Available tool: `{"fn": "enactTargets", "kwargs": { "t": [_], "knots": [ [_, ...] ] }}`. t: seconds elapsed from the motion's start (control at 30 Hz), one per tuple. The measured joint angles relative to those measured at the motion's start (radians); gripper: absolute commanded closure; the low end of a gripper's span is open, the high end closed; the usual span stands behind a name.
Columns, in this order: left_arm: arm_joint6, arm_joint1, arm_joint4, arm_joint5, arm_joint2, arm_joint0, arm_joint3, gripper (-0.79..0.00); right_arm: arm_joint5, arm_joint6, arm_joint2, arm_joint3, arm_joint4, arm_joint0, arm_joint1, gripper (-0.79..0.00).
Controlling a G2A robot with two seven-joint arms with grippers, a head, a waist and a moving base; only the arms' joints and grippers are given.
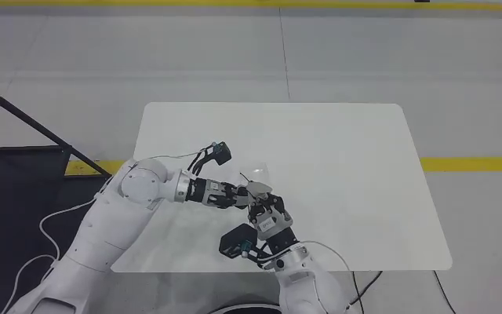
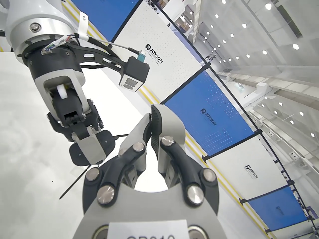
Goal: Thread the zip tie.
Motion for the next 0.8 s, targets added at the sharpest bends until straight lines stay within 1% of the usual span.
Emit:
{"fn": "enactTargets", "kwargs": {
  "t": [0.13, 0.4, 0.5, 0.63, 0.8],
  "knots": [
    [0.001, 0.002, 0.001, 0.003, 0.003, -0.001, -0.002, 0.000, 0.065, 0.008, -0.012, 0.009, -0.035, -0.003, -0.004, 0.000],
    [0.003, 0.005, -0.002, 0.005, 0.011, -0.005, -0.002, 0.000, 0.116, 0.020, -0.028, 0.023, -0.075, -0.002, -0.011, 0.000],
    [0.004, 0.005, -0.004, 0.006, 0.014, -0.007, -0.001, 0.000, 0.102, 0.023, -0.033, 0.029, -0.081, 0.001, -0.012, 0.000],
    [0.006, 0.007, -0.007, 0.002, 0.016, -0.009, 0.002, 0.000, 0.051, 0.033, -0.037, 0.035, -0.092, 0.011, -0.014, 0.000],
    [0.012, 0.009, -0.012, -0.001, 0.015, -0.009, 0.004, 0.000, 0.013, 0.024, -0.043, 0.035, -0.091, 0.019, -0.015, 0.000]
  ]
}}
